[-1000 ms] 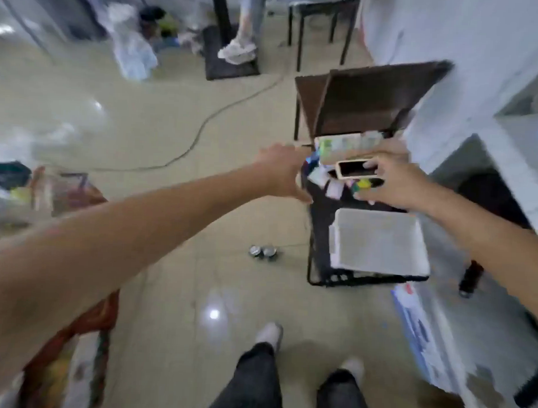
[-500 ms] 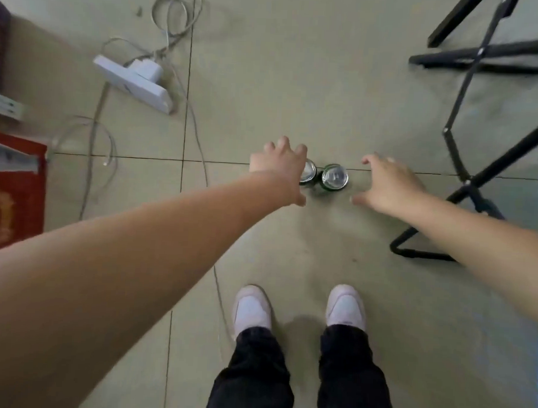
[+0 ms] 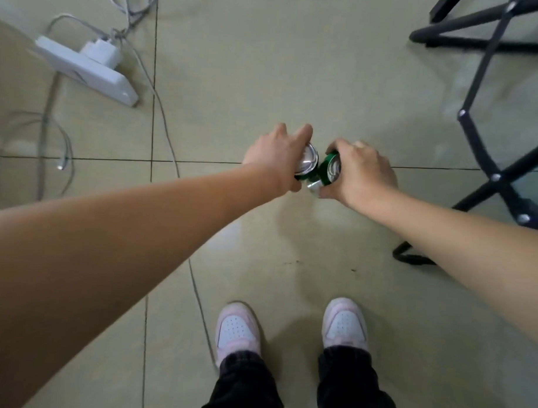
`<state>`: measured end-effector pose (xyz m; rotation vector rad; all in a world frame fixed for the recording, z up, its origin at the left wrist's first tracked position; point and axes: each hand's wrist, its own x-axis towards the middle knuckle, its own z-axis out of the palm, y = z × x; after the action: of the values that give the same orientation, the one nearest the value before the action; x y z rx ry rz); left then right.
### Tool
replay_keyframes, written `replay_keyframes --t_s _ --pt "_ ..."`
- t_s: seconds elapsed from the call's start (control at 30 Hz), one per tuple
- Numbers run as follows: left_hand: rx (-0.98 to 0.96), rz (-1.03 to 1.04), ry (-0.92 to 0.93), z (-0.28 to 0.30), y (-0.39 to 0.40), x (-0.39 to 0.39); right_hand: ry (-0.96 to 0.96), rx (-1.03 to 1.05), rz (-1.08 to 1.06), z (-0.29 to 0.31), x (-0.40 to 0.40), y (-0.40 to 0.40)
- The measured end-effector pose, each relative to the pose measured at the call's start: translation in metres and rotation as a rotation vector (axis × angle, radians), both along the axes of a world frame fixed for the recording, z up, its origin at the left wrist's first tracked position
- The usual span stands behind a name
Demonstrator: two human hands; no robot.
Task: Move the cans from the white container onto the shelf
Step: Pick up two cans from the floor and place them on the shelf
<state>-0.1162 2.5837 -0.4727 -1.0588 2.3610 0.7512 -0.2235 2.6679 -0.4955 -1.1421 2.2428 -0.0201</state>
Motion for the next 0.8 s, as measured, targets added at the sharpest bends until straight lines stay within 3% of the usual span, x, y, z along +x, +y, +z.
replay_keyframes --t_s 0.1,0.23,0.37,0.47,0.6,0.8 --pt "-0.059 -0.122 0.008 0.115 -0.002 -0.007 -0.054 -0.065 0.005 0.11 -0.004 0.012" --pt "-0.153 -0.36 0.009 0.316 0.002 -0.026 -0.107 -0.157 0.043 0.32 -0.019 0.041" --pt "-0.219 -0.593 0.039 0.517 0.04 -0.049 -0.022 -0.224 0.039 0.533 -0.04 0.11" --pt "-0.244 -0.781 0.1 0.638 0.093 -0.074 0.041 -0.227 -0.029 0.661 -0.053 0.182" --pt "-0.226 -0.99 0.193 0.745 0.187 -0.115 0.077 -0.233 -0.196 0.769 -0.069 0.29" --pt "-0.202 -1.241 0.347 0.829 0.362 -0.18 0.213 -0.209 -0.472 0.832 -0.079 0.481"
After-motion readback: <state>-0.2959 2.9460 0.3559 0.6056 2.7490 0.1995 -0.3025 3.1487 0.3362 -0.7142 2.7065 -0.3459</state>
